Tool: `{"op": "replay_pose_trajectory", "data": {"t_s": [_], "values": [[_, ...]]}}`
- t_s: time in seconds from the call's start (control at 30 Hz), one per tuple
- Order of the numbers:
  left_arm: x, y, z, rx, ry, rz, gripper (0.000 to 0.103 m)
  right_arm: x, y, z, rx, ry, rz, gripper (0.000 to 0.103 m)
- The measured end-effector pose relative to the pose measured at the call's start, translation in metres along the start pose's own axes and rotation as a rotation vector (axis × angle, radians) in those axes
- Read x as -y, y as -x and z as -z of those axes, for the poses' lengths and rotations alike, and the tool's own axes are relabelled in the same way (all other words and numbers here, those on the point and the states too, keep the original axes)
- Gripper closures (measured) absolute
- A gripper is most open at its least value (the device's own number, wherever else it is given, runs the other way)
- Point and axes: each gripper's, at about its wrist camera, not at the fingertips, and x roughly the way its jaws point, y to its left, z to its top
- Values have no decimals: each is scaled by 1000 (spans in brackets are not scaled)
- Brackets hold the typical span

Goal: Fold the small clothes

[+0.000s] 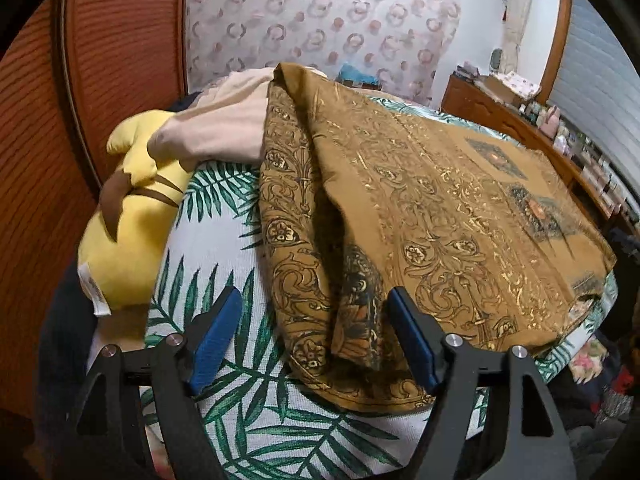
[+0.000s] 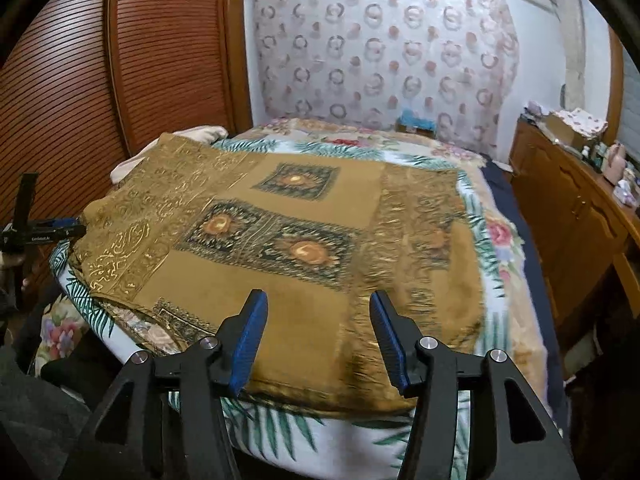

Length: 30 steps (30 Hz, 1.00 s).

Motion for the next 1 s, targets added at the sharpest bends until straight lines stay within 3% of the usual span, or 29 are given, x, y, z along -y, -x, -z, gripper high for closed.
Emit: {"op": "replay_pose_trajectory", "data": {"t_s": [0.1,0.33,0.47,0.5,0.57,0.8,1.0], "values": [[-3,2,0,12,23,43,44,-5,-18,-2,-21,-3,-22,48],[0,-2,3,3,20,39,55,-15,-46,-1,-64,8,-37,48],[6,-1,2,1,10,86,91,-16,-57,1,-87,12,-31,48],[11,3,1,16,-5,85,93,-17,-60,2,-92,13,-28,48],[18,9,-3,38,-20,77,94,-17,-63,3,-97,9,-28,48],[64,49,-42,174,-95,180,97,-12,-54,8,-77,-24,-40,48],[128,51,-76,214,-205,272,98,0,-32,18,-49,-44,-15,48]]}}
